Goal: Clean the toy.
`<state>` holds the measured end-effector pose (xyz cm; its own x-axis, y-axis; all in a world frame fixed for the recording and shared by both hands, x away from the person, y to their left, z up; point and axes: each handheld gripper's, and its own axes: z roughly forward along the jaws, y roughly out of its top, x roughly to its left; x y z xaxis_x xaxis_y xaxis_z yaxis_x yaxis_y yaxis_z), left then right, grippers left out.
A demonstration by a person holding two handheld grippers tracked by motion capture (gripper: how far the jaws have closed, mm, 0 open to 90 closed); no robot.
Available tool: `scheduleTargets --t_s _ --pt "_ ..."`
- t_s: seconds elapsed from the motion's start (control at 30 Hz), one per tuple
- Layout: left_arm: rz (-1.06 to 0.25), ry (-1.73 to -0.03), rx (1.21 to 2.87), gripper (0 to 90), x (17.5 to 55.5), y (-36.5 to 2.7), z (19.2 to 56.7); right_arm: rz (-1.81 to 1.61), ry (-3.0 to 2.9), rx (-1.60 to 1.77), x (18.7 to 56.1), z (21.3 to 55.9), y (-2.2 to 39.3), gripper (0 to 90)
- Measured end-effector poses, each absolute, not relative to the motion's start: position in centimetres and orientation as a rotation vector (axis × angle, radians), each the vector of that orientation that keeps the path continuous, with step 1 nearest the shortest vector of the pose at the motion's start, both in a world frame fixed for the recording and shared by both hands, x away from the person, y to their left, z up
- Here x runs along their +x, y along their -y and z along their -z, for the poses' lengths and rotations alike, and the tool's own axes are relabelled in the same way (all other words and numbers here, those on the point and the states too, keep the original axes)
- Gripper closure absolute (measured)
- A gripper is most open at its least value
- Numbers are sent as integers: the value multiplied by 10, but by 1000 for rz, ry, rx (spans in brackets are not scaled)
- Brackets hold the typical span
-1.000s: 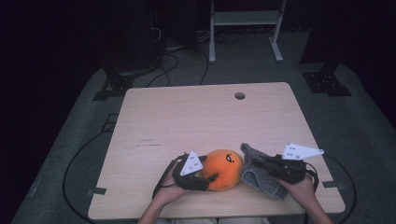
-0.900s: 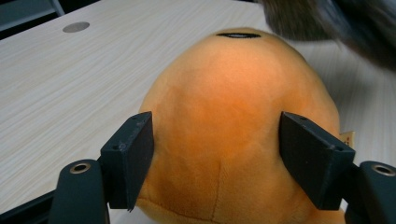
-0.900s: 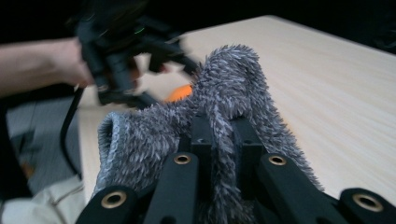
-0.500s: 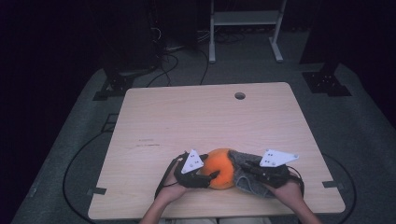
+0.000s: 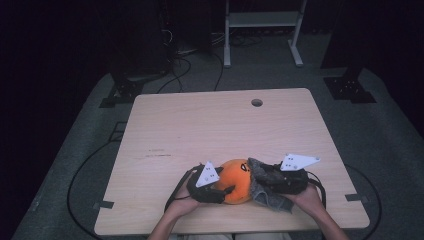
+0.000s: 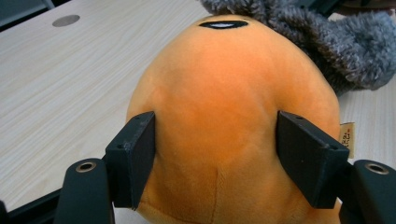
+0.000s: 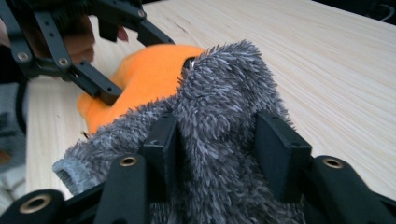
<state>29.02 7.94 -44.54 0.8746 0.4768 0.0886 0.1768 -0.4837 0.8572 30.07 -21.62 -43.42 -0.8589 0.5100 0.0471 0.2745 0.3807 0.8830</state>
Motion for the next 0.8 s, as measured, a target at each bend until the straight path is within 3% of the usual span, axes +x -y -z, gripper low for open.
scheduleTargets --t_s 0.1,0.2,0.27,0.5,0.8 --pt "-372 -474 2066 299 291 -80 446 -1504 -2415 713 304 436 215 516" --pt "-330 -492 2056 257 293 -81 445 -1477 -2415 720 303 436 214 718" --pt "-330 -509 2039 257 295 -83 446 -1453 -2417 728 302 435 214 769" --pt "-342 -544 2018 292 300 -87 446 -1413 -2424 803 302 436 223 795" --pt "-359 -526 2035 307 298 -85 448 -1448 -2491 514 280 426 198 796"
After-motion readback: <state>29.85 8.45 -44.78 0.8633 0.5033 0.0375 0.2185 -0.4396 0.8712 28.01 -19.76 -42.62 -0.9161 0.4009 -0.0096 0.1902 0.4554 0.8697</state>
